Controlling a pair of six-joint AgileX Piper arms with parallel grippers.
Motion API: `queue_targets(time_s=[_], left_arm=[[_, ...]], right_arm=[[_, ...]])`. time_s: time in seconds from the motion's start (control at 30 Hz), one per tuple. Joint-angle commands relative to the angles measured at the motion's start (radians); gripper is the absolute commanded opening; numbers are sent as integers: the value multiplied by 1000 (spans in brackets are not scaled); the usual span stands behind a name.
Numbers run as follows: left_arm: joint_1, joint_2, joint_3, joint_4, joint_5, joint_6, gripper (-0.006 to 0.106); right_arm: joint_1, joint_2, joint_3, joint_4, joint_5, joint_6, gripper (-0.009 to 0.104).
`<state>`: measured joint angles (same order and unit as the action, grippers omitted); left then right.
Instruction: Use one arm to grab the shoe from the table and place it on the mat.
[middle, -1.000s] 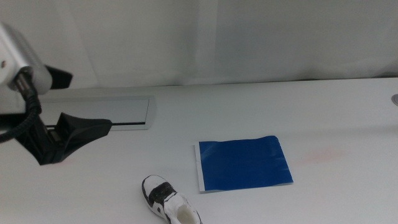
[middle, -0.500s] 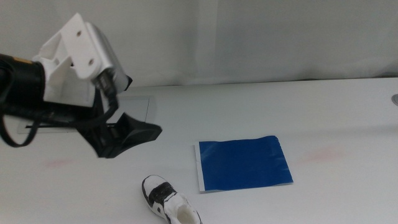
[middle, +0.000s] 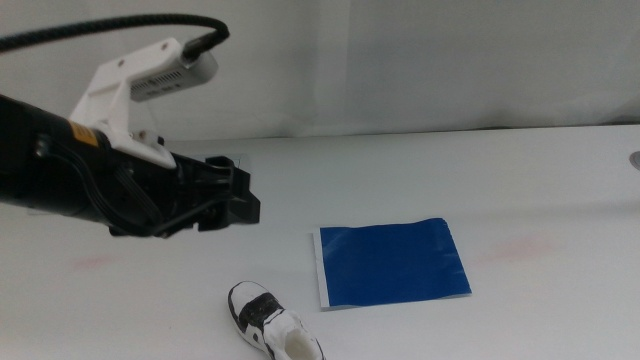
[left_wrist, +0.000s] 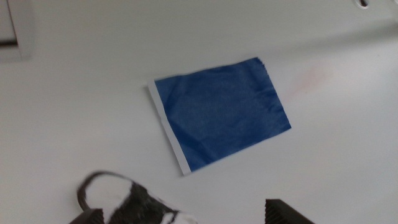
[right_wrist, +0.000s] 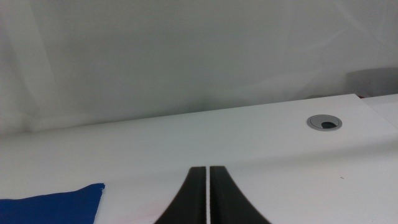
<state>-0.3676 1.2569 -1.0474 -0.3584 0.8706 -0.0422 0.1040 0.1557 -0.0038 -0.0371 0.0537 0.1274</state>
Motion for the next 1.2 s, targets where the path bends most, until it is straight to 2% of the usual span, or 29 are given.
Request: queue_targets(time_s=[0.0,0.2,0.3,0.57,0.83,0.97,1.17], left_arm=[[-49,2,-4,65,19,-164,67],[-170,13,-4,263,61,-504,69],[-200,40,-4,319,102,-623,69],[-256,145,-4,326,48,-881,69],[-332,216,-4,326,-130,-1042,69],[-341,256,-4,353,-115,-1239,69],[-341,319,-4,364,-80,-1280,69]], right_arm=[[-2,-3,41,-11,-8,-4,-2],[-2,-3,41,-11,-8,-4,-2],[-2,-3,41,-11,-8,-4,-2],[-2,-3,41,-11,-8,-4,-2],[-2,-3,41,-11,-8,-4,-2],[-2,-3,41,-11,-8,-4,-2],[-2,-3,41,-11,-8,-4,-2]])
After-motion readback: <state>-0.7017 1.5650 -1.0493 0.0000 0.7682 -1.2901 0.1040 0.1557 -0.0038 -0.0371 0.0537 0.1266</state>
